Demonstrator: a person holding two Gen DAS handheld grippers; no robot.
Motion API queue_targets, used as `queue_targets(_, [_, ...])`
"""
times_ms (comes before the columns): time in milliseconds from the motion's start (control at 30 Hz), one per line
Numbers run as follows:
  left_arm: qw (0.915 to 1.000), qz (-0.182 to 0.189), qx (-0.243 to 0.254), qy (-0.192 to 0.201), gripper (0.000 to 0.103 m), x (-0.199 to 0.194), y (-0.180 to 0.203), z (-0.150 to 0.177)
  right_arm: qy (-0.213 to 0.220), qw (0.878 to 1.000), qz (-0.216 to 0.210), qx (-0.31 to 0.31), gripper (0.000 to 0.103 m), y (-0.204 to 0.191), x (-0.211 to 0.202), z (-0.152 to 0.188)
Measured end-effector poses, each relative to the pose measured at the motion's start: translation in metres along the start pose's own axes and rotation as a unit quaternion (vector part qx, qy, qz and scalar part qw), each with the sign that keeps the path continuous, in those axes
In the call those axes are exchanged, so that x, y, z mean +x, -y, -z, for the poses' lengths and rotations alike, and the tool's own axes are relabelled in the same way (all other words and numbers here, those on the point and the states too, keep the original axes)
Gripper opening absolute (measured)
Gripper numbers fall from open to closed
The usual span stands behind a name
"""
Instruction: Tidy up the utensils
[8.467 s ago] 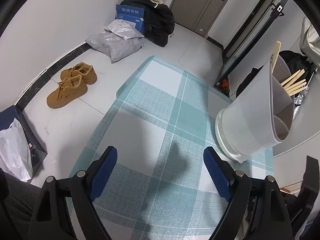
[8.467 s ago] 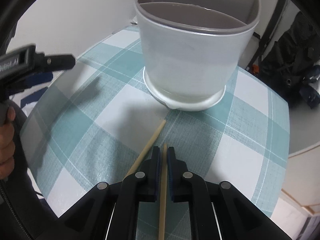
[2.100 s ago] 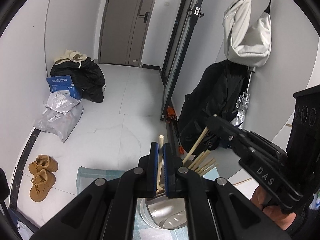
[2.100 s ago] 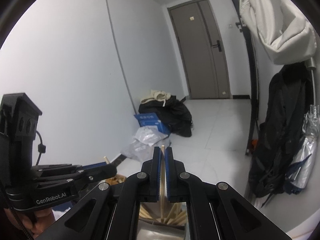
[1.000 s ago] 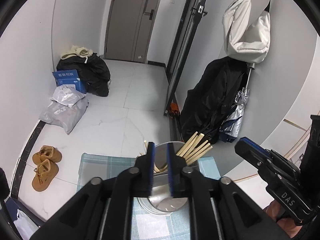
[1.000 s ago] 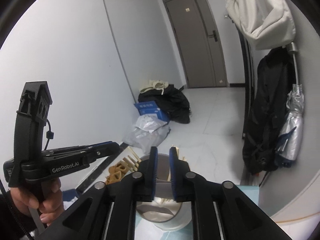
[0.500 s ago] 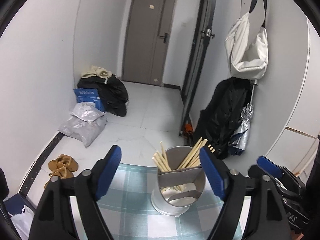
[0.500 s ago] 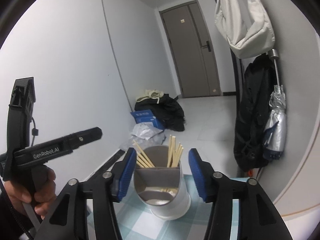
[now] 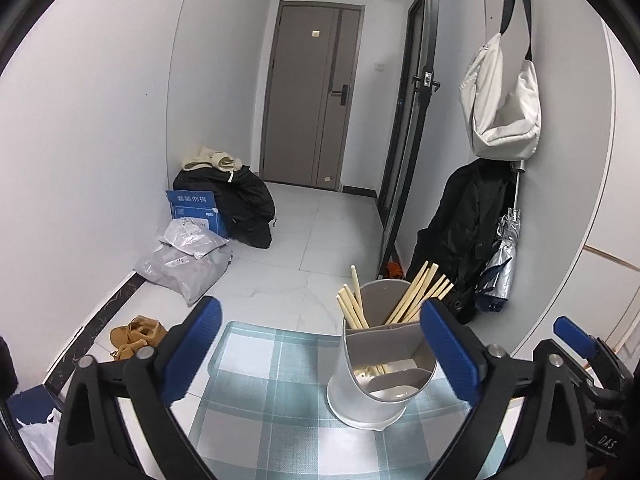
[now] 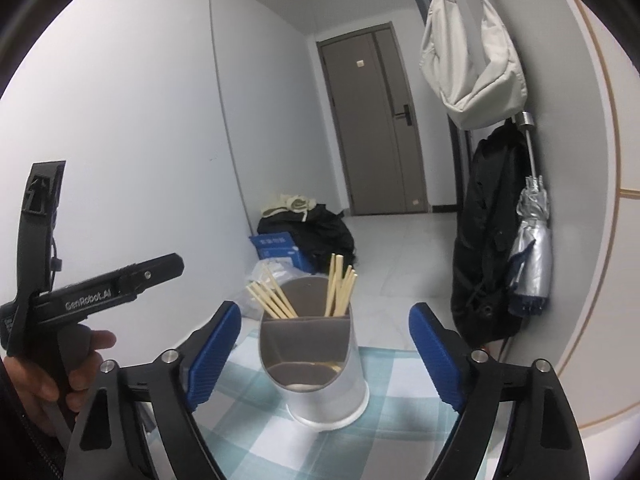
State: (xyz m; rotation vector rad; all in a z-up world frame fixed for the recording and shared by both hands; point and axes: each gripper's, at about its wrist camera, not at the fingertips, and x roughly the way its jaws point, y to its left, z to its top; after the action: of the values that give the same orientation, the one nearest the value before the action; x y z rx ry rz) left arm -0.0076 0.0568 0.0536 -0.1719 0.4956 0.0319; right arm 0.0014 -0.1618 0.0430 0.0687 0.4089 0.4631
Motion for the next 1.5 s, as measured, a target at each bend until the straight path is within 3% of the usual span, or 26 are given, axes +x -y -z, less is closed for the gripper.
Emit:
queue_targets(133, [0.9998, -0.010, 0.011, 0.015, 0.100, -0.001, -0.001, 0.004, 0.006, 1.000, 0.030, -0.009, 0.093, 0.000, -0.002, 0.006])
queue_targets(633, [0.9994, -0.021, 0.028, 0.004, 0.100, 0.010, -0.010, 0.010, 0.007, 0.999, 0.050, 0.007, 0.103, 0.009, 0.001, 0.015])
queue_targets(1500, [0.9995, -0.022, 0.019, -0.012, 0.100, 0.010, -0.011, 0.017, 0.003, 0.999, 0.052, -0.005, 0.103, 0.004, 0.002, 0.019])
